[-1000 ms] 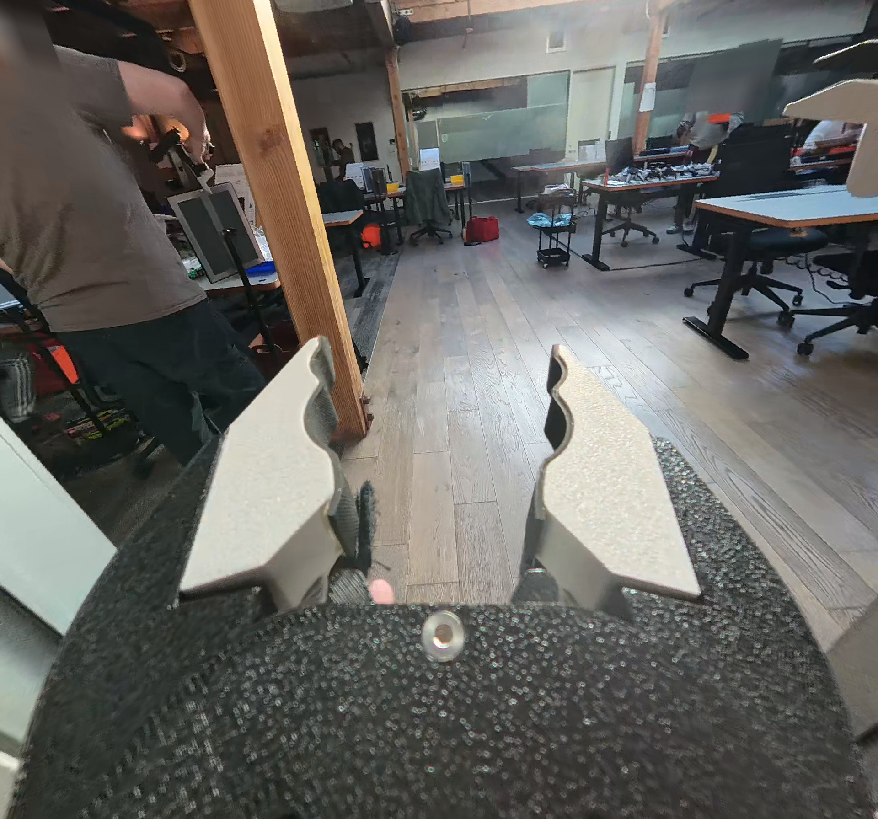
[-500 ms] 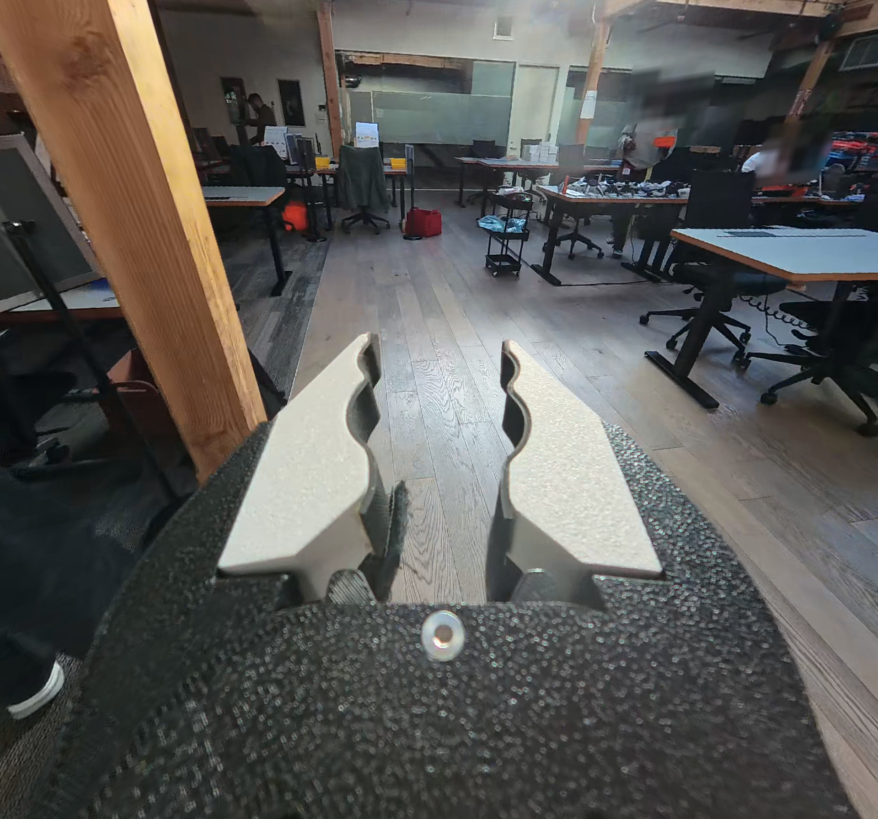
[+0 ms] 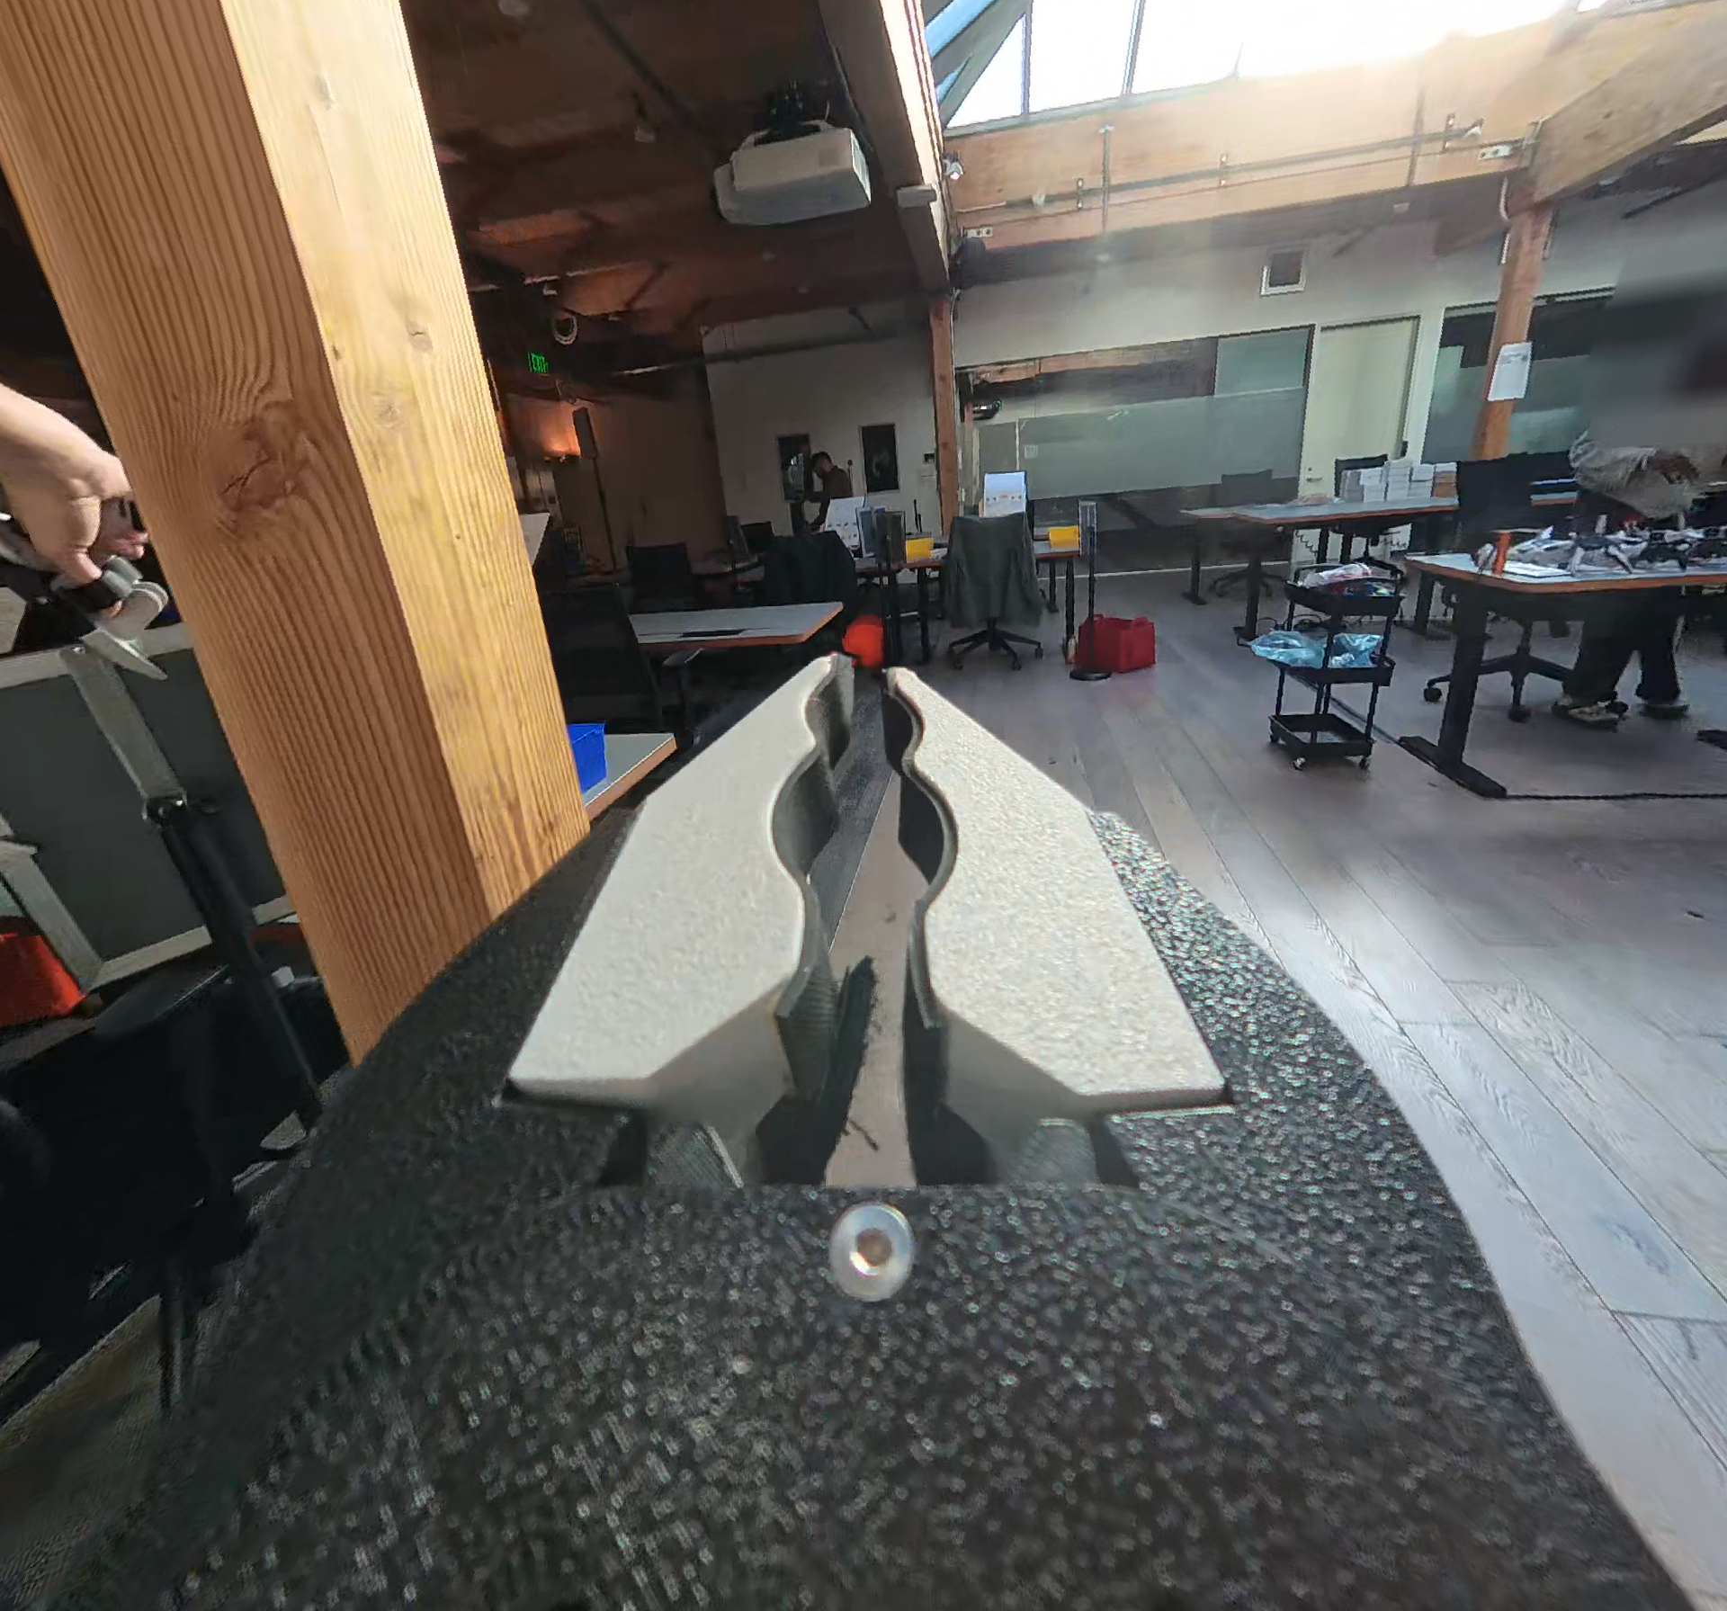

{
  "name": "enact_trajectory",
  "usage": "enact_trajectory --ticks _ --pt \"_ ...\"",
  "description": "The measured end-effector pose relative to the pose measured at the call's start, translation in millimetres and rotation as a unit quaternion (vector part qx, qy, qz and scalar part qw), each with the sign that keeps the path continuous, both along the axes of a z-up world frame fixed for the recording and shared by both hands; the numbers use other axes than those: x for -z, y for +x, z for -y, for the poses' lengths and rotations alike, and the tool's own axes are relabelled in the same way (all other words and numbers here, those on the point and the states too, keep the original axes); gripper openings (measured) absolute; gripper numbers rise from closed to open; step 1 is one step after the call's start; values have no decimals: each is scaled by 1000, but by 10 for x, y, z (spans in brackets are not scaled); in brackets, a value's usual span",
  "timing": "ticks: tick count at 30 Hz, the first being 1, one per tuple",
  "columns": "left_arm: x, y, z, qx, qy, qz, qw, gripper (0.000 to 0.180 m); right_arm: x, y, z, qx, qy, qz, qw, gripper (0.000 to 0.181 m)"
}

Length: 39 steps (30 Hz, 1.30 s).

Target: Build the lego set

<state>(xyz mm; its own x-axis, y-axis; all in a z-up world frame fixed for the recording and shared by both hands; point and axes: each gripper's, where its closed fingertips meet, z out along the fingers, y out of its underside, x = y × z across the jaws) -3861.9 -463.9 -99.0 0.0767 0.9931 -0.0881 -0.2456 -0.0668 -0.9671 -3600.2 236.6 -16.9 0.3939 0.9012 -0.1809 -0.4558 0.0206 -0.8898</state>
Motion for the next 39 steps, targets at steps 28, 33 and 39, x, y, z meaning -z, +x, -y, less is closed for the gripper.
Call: enact_trajectory --ticks 28,33,39 --pt "103 -8691 -2256 16 -21 -9 1000 19 838 -8737 -2068 91 131 229 960 21" --pt "91 -10123 -2147 -43 11 7 999 28 636 -10880 -2494 64 128 189 971 39" --pt "-81 -11402 -1843 -124 -46 25 991 40 210 -14049 -1586 -163 149 114 969 54"
